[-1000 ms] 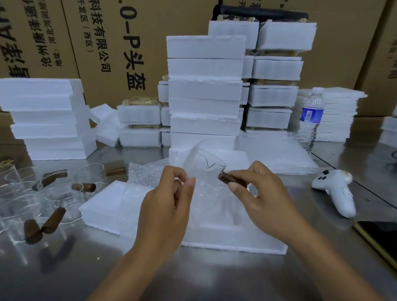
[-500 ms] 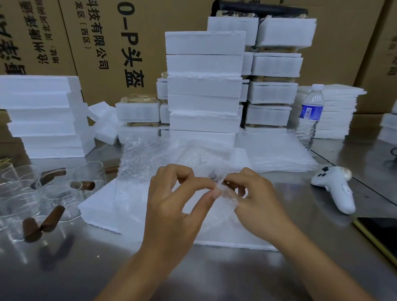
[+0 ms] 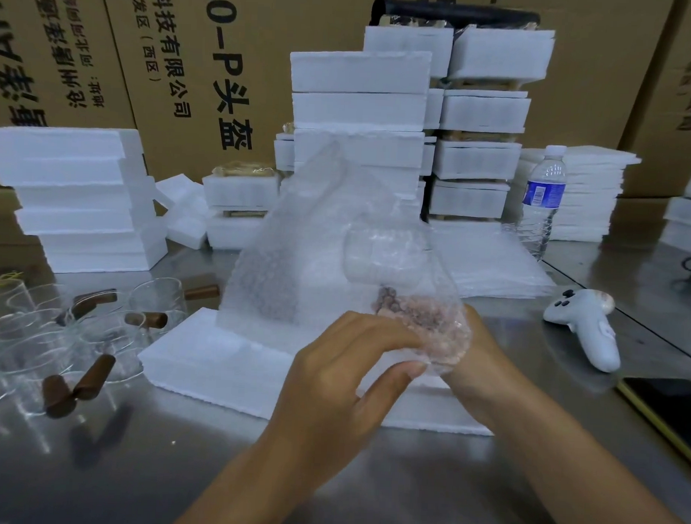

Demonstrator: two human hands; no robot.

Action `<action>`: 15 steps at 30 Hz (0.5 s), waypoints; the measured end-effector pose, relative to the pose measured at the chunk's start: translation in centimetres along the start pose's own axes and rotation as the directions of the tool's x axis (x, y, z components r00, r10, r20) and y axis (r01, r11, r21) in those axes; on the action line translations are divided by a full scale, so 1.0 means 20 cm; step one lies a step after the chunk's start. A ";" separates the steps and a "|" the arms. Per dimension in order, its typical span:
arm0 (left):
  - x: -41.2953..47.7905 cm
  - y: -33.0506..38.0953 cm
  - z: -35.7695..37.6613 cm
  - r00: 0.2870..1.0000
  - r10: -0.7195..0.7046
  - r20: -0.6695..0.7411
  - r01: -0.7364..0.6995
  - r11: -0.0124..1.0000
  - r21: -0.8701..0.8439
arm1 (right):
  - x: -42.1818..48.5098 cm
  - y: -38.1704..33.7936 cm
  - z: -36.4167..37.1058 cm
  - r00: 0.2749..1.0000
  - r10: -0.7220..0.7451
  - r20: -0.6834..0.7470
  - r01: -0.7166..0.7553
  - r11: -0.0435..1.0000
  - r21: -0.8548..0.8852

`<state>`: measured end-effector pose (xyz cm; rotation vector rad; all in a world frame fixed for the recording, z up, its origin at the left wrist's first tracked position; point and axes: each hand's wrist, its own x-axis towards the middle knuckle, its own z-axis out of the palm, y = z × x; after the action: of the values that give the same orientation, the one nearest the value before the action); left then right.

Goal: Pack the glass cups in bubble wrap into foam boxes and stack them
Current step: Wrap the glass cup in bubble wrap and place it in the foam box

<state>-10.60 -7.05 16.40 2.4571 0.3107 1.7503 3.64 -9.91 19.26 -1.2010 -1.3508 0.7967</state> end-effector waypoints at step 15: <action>0.13 -0.15 -0.31 0.733 -0.601 -0.319 0.549 0.799 -0.246 | 0.01 0.01 -0.02 0.997 -0.072 0.021 0.068 0.988 0.137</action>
<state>-15.91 -3.76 20.32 1.6322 0.8575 1.8445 4.08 -9.75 19.22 -1.0345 -1.3305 0.8427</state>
